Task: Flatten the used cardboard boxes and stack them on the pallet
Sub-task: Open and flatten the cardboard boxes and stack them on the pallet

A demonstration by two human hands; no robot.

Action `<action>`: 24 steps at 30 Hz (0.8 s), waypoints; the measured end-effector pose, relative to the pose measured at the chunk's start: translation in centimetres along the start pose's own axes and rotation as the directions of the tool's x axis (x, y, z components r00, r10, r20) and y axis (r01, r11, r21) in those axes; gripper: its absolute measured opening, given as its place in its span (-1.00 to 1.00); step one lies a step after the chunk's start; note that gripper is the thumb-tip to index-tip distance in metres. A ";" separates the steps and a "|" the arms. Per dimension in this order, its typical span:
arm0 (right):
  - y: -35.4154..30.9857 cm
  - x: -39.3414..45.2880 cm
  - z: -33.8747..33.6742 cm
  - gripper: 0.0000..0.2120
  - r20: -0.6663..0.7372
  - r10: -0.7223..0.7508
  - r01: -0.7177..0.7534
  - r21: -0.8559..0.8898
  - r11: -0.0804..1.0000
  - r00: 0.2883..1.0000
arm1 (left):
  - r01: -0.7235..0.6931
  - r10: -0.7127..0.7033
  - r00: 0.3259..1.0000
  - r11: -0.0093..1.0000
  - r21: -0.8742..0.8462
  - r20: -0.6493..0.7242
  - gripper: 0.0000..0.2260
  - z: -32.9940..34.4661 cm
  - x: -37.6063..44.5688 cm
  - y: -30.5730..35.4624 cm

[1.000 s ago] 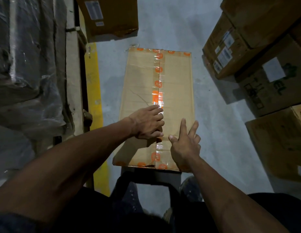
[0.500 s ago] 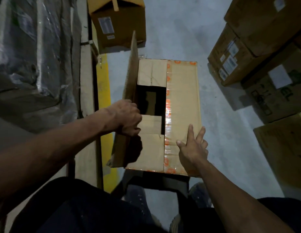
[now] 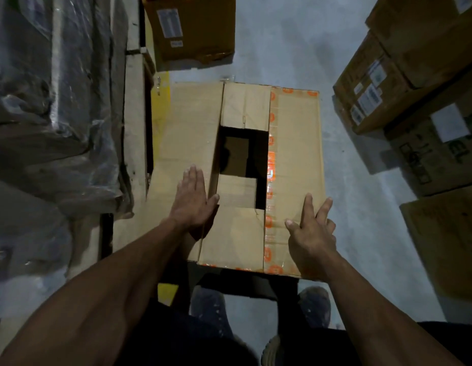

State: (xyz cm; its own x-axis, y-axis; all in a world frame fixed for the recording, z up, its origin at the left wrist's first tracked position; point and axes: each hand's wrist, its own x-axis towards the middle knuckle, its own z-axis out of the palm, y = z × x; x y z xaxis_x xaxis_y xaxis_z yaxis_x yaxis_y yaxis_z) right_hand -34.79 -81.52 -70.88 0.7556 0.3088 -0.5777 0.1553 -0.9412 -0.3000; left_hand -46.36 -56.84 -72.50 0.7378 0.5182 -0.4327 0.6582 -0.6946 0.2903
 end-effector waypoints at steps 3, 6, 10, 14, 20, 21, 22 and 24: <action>0.1 0.3 0.3 -0.26 -0.010 -0.003 0.003 -0.022 1.000 1.000 | 0.094 -0.114 0.992 0.956 -0.278 -0.059 -0.25 2.0 1.1 0.5; 0.1 0.5 0.5 -0.26 -0.024 -0.003 0.002 -0.039 0.999 1.000 | 0.144 -0.186 0.982 0.871 -0.470 -0.044 -0.25 3.0 2.4 0.2; 0.3 0.2 0.8 -0.32 -0.039 -0.036 0.031 -0.115 0.993 0.999 | 0.166 -0.222 0.974 0.838 -0.520 -0.046 -0.31 3.9 3.1 -0.2; -0.6 0.3 0.3 -0.44 -0.053 -0.497 0.445 -0.371 0.815 0.866 | 0.156 -0.242 0.964 0.854 -0.496 -0.113 -0.34 4.3 3.2 0.0; -5.4 4.6 -1.7 -0.45 0.414 -0.776 0.788 -0.593 0.165 0.475 | 0.151 -0.249 0.955 0.877 -0.456 -0.163 -0.34 4.6 3.6 -0.1; -5.9 4.7 -2.4 -0.46 0.453 -0.777 0.788 -0.609 0.089 0.437 | 0.155 -0.250 0.955 0.878 -0.453 -0.158 -0.34 4.5 3.6 -0.2; -6.2 4.4 -3.3 -0.49 0.484 -0.780 0.791 -0.611 0.024 0.398 | 0.161 -0.253 0.955 0.879 -0.449 -0.152 -0.34 4.5 3.6 -0.2; -6.6 3.6 -5.2 -0.53 0.496 -0.804 0.793 -0.608 -0.050 0.330 | 0.176 -0.258 0.956 0.886 -0.430 -0.141 -0.33 4.3 3.4 -0.1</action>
State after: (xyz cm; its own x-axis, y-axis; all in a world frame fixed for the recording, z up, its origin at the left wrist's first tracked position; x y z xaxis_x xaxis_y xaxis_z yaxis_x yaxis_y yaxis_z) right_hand -29.82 -74.87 -67.01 -0.1911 0.9260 -0.3255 0.9779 0.2082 0.0181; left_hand -44.51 -57.16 -77.64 0.5566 0.7446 -0.3685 0.7772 -0.3099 0.5477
